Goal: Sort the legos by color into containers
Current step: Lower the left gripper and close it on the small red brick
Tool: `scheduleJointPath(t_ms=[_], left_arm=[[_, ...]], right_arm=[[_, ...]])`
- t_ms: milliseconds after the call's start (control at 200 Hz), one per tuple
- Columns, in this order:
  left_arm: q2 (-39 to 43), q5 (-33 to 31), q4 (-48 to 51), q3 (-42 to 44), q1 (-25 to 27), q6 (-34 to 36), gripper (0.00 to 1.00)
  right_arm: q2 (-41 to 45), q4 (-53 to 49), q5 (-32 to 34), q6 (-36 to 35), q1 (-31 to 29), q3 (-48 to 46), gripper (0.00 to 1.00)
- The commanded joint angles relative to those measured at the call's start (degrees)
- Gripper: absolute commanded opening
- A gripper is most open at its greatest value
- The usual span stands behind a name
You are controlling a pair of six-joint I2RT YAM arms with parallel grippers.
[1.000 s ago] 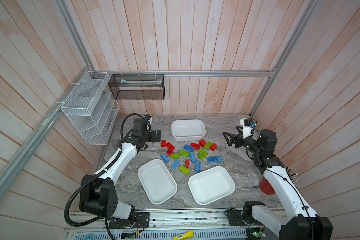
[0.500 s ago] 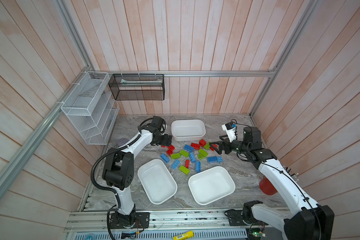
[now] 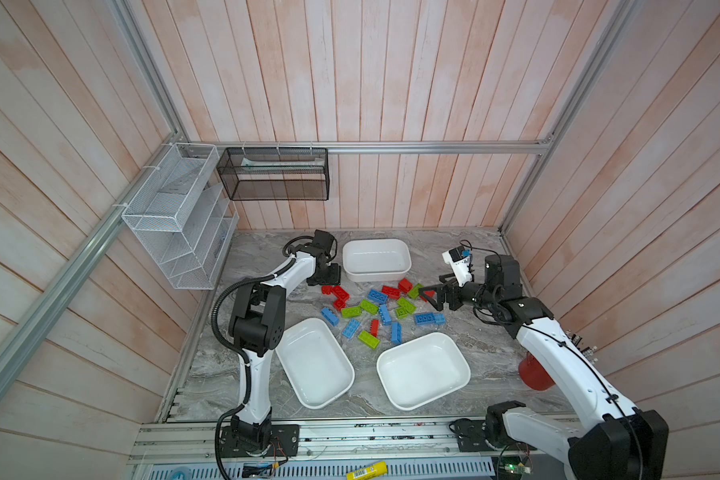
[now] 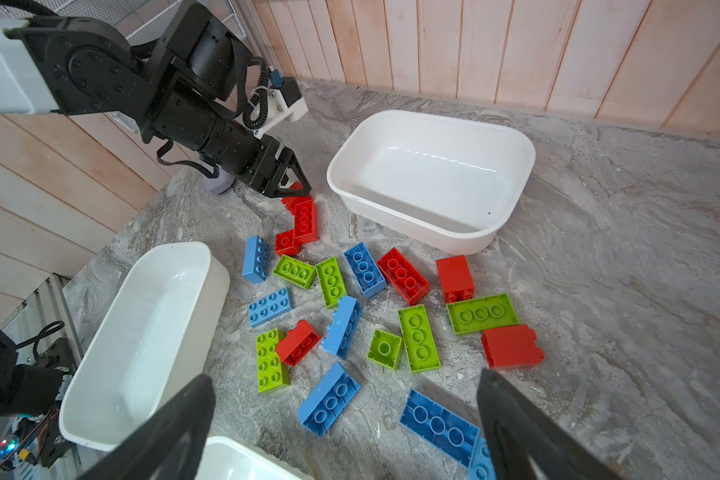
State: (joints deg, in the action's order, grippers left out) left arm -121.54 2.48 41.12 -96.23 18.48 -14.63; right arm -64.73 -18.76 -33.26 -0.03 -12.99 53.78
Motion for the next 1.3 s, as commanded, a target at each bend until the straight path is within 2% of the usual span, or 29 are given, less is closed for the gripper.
scheduleJointPath(t_ms=[0,270,680,980,1295], left_arm=[[-1.6,-1.3,1.1,-1.7,0.1,-0.5,0.62],[-2.8,-3.6,3.4,-1.2,-0.2,2.3,0.6],[-2.7,-5.9,3.3,0.1,-1.4,2.6,0.5],[-2.4,-5.1,3.8,1.6,-2.0,2.9,0.5],[2.6,-5.7,5.3,2.1,-3.0,2.9,0.51]], right_arm=[[-0.3,-1.7,0.7,-0.6,-0.3,0.5,0.98],[-0.6,-2.1,0.4,-0.6,-0.3,0.2,0.98],[0.7,-2.1,0.4,0.6,-0.3,-0.9,0.98],[0.1,-1.9,-0.1,0.9,-0.3,-1.0,0.98],[-0.2,-1.5,-0.7,1.3,-0.3,-1.6,0.98]])
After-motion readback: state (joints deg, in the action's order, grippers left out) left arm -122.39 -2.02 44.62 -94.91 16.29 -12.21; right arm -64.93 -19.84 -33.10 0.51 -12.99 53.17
